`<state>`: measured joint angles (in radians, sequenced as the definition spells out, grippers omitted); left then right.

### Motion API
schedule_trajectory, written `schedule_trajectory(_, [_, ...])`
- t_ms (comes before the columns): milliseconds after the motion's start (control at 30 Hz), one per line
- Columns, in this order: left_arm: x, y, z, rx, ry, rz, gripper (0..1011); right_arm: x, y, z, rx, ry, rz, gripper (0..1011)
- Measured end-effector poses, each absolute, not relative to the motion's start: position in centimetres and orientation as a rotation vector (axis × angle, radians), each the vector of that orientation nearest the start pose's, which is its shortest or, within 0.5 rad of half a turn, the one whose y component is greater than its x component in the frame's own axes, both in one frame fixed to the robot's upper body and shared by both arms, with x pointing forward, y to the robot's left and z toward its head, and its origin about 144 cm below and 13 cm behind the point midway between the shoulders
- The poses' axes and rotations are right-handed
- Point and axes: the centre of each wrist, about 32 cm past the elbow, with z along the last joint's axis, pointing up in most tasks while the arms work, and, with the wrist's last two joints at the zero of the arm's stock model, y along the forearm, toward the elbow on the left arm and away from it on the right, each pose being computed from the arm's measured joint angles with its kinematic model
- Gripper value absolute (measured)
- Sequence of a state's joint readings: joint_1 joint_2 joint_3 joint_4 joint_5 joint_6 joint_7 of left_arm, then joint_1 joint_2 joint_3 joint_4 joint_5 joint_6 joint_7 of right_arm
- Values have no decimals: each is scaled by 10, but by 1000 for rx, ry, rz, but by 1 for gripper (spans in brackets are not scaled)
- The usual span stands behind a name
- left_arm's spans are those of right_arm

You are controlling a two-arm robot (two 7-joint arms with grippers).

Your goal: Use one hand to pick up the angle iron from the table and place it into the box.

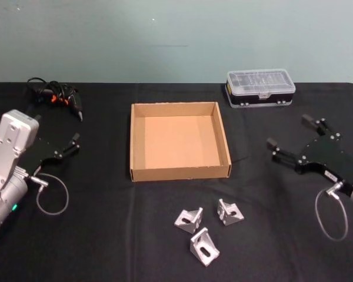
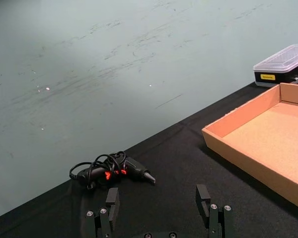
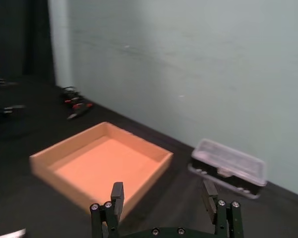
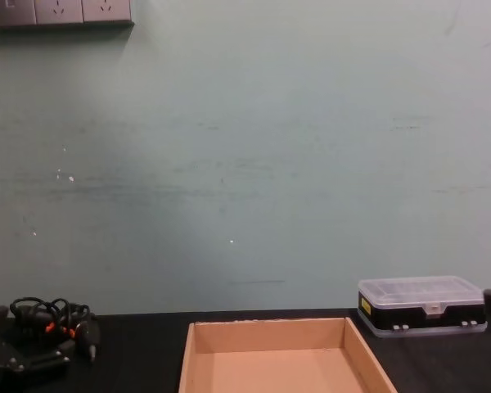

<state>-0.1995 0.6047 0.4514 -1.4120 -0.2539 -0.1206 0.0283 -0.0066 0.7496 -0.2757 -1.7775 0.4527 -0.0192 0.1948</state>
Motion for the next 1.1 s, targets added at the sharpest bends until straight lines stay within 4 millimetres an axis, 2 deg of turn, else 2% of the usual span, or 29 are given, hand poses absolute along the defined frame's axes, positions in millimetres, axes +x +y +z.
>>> schedule_trajectory(133, [489, 310, 1140, 304, -285, 1248, 1011, 436, -320, 1218, -219, -142, -939, 1004])
schedule_trajectory(300, [489, 310, 1140, 304, -285, 1248, 1011, 434, -319, 1218, -247, -93, -891, 1004])
schedule_trajectory(700, [489, 310, 1140, 304, -285, 1248, 1011, 440, -310, 1196, -267, 142, -747, 1004])
schedule_trajectory(1100, [489, 310, 1140, 304, -285, 1248, 1011, 448, -300, 1188, -346, 213, -660, 1004])
